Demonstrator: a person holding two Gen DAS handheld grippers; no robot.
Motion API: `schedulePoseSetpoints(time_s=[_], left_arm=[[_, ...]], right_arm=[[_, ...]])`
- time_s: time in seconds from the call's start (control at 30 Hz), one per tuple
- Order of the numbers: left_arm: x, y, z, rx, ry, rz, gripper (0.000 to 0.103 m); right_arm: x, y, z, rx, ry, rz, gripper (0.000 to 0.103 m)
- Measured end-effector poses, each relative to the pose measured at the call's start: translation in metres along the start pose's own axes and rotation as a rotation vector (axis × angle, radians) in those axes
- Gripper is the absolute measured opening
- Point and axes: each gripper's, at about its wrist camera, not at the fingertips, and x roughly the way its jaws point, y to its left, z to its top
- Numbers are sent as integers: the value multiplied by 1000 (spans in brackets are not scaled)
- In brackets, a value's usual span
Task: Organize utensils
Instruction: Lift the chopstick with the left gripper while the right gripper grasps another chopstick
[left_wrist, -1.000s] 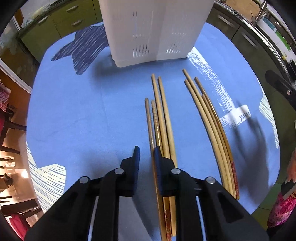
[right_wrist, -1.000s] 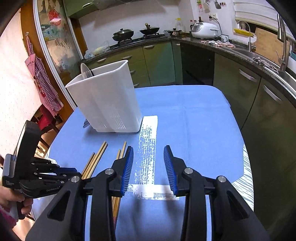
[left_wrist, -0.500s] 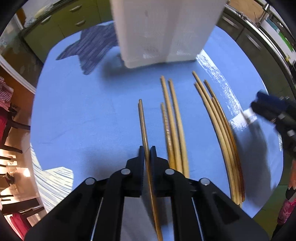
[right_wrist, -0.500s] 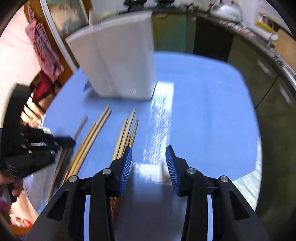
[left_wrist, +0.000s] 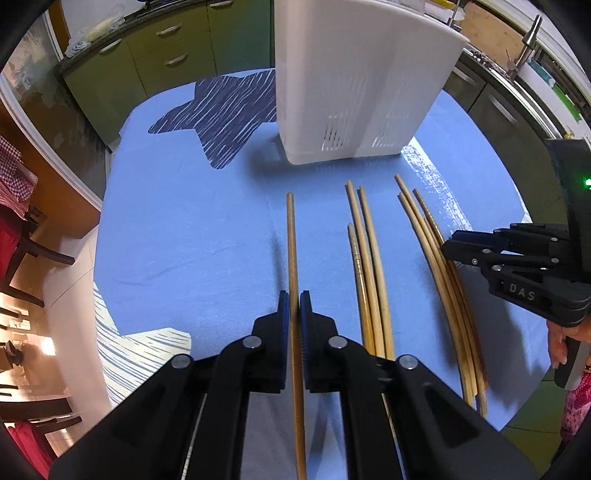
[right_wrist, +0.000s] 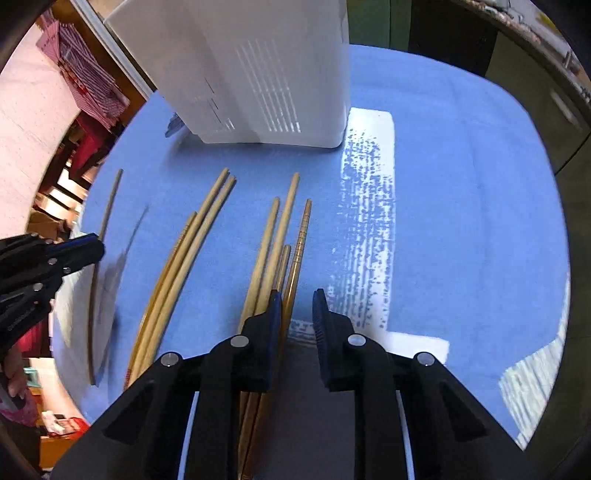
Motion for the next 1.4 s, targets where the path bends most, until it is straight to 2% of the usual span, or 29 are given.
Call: schedulePoseSetpoints(time_s=[0.03, 0.3, 0.4, 0.57, 0.77, 0.97, 1.2, 1.4], left_arm=[[-1, -1, 1, 1, -2, -2, 6], [-7, -8, 0, 21, -20, -15, 6], [-9, -8, 0, 22, -23, -18, 6], [-19, -4, -1, 18, -40, -21, 6], [-40, -4, -5, 25, -79, -36, 6], [-70, -4, -12, 28, -141, -52, 6], [-99, -5, -19, 41, -198, -49, 6], [-109, -6, -21, 45, -218, -57, 6]], right_arm=[[0, 1, -1, -5, 5, -11, 14], [8, 16, 5, -49, 36, -95, 11], [8, 16, 8, -46, 41, -97, 7], [-14, 13, 0, -25, -23, -39, 7], [-70, 7, -17, -8, -163, 26, 7], [-121, -5, -43, 5, -268, 72, 7], [-153, -5, -60, 4, -329, 82, 7], [-156, -2, -64, -5, -346, 91, 7]])
